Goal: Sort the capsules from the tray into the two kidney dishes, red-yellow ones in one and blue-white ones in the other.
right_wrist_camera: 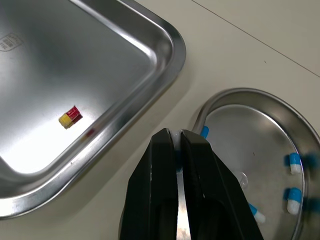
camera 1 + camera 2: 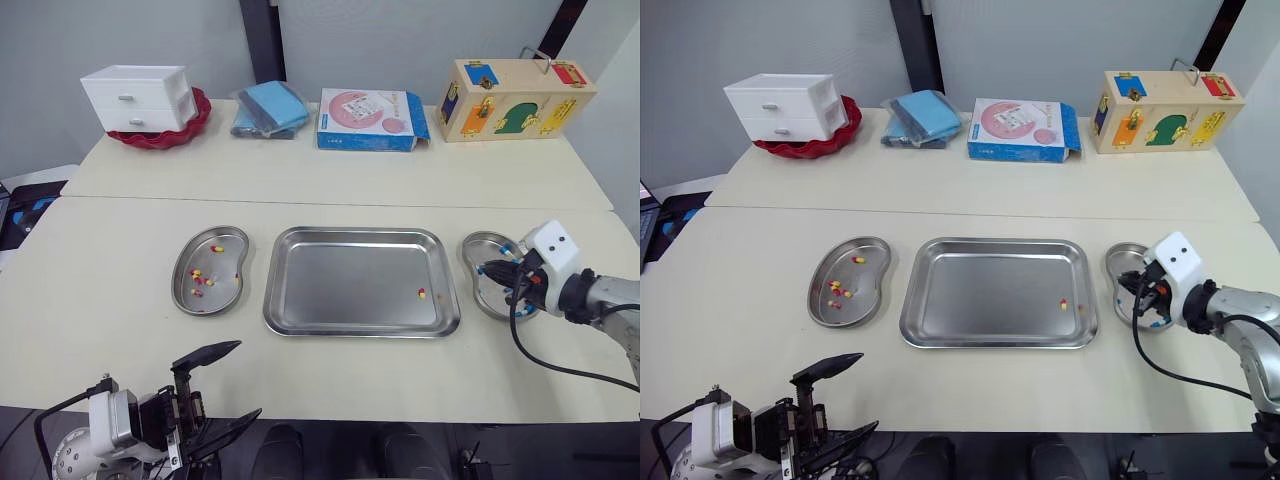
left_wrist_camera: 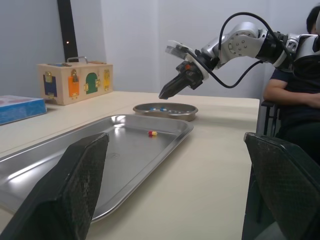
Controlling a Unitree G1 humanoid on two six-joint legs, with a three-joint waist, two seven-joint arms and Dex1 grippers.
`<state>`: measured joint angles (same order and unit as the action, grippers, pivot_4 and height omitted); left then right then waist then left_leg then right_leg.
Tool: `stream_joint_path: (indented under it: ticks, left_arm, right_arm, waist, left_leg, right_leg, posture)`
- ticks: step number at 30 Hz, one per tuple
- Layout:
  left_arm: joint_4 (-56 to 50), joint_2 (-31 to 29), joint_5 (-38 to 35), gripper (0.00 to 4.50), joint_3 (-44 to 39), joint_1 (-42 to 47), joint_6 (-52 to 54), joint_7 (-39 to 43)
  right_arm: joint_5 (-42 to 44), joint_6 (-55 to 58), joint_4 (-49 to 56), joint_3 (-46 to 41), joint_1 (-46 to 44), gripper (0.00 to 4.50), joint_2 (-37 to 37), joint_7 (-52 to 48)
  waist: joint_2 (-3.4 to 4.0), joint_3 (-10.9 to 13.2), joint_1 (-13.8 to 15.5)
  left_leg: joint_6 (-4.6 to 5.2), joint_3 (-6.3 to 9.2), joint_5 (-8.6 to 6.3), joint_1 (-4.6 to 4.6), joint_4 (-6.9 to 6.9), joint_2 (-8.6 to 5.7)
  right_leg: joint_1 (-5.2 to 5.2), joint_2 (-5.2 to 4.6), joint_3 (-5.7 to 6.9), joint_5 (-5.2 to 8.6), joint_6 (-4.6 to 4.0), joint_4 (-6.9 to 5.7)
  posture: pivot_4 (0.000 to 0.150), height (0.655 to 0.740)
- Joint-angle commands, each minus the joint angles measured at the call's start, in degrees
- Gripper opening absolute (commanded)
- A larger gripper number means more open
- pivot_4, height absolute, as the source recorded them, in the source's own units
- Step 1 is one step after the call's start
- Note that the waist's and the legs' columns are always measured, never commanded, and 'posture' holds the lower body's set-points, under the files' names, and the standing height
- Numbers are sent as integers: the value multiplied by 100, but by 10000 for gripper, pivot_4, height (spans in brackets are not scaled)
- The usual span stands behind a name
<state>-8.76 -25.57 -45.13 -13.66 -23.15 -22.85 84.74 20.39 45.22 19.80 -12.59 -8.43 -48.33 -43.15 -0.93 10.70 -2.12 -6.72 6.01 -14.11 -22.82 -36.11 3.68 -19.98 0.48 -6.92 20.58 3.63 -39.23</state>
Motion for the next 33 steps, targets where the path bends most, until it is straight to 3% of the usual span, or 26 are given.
stream_joint_path:
  ticks: [1,11,22,26,27,33]
  left_arm:
    - [-167,-43,-104,45000,21,63,112,120]
    - [-112,36,-49,45000,7,232,236,171]
    - [-161,83,-9,45000,-9,142,243,130]
    - [-170,89,9,45000,-12,121,231,91]
    - [-173,88,13,45000,-13,116,230,81]
    - [-179,47,140,45000,-78,143,315,-241]
  right_arm:
    - [59,-65,138,-374,152,111,-117,23]
    - [39,-86,104,-525,379,111,-174,46]
    - [42,-170,73,-552,427,29811,-237,-29]
    - [55,-223,81,-562,456,42708,-247,-83]
    - [55,-230,85,-567,469,44572,-248,-97]
    - [62,-441,66,-679,603,44572,-253,-243]
  waist:
    - [0,0,10]
    - [1,0,16]
    - [2,-1,17]
    - [2,-1,17]
    - [2,-1,17]
    - [2,-1,22]
  left_leg:
    - [0,1,0,0,0,0]
    - [0,1,0,0,-1,-1]
    - [0,1,0,1,-1,-1]
    - [0,1,0,1,-1,-1]
    - [0,1,0,1,-1,-1]
    - [0,1,0,1,-1,-1]
  right_leg:
    - [0,0,1,0,0,0]
    - [2,0,1,0,0,0]
    - [4,0,1,0,0,0]
    - [4,0,1,0,0,0]
    - [4,0,1,0,0,0]
    - [4,0,1,0,0,0]
  posture:
    - [1500,7400]
    - [1500,7400]
    - [1500,7400]
    - [1500,7400]
    - [1500,7400]
    - [1500,7400]
